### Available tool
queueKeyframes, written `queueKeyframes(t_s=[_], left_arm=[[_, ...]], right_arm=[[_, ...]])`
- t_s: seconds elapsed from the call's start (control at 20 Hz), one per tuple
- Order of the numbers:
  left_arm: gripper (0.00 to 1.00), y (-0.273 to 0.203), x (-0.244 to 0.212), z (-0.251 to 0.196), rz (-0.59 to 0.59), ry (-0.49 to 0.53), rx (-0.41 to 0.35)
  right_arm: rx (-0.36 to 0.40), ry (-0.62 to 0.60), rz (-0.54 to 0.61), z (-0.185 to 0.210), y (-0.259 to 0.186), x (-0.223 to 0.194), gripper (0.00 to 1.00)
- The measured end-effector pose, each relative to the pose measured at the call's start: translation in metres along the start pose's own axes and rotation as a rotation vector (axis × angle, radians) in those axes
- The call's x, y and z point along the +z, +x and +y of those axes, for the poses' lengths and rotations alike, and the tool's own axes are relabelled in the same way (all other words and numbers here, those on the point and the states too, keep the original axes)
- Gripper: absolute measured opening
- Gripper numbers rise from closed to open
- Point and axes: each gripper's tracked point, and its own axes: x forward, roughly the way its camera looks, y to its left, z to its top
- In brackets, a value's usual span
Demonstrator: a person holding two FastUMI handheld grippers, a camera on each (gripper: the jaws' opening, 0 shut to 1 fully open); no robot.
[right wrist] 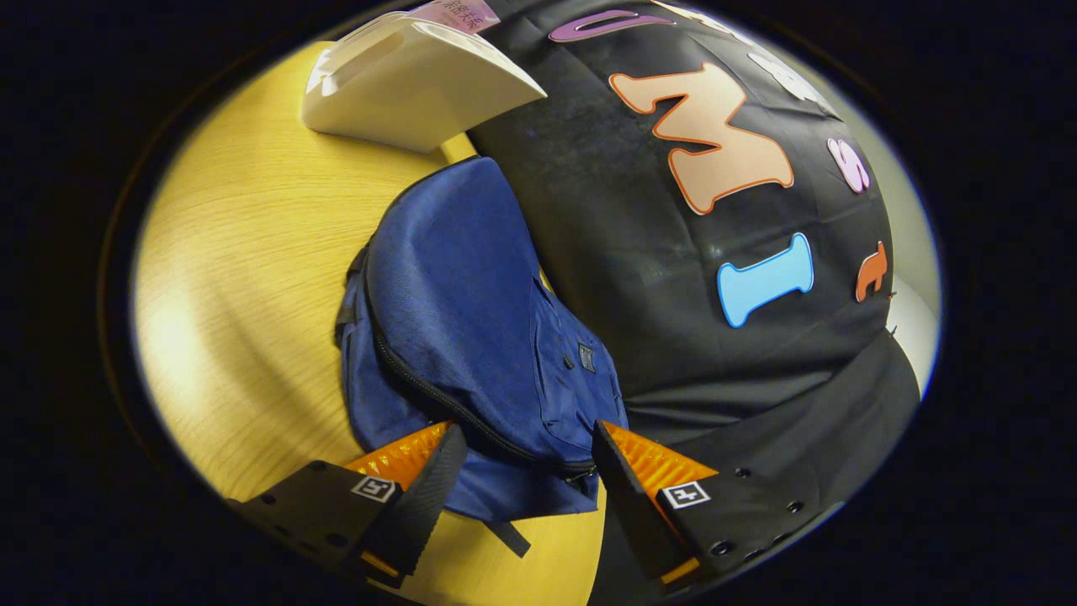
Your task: Open the schoolbag, grab two books from the bookshelf and put them into the schoolbag.
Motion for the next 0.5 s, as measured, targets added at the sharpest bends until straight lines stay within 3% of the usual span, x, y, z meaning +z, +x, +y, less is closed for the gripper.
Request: queueKeyframes(t_s=[0.05,0.1,0.15,0.2,0.25,0.5], left_arm=[[0.95,0.001,0.001,0.002,0.001,0.0,0.004],[0.95,0.002,-0.001,0.003,0.006,-0.001,0.009],[0.95,0.003,-0.001,0.004,0.013,-0.002,0.012],[0.95,0.005,-0.004,0.004,0.02,-0.006,0.011],[0.95,0.006,-0.005,0.003,0.027,-0.012,0.008],[0.95,0.011,-0.008,0.003,0.043,-0.025,0.007]], right_arm=[[0.001,-0.004,0.001,-0.001,0.005,0.0,0.91],[-0.003,-0.029,-0.011,-0.004,0.012,0.004,0.98],[-0.017,-0.054,-0.028,-0.009,0.013,0.008,0.89],[-0.026,-0.063,-0.05,-0.014,0.017,0.015,1.0],[-0.033,-0.06,-0.062,-0.019,0.02,0.019,0.88],[-0.044,-0.012,-0.046,-0.021,0.037,0.024,0.87]])
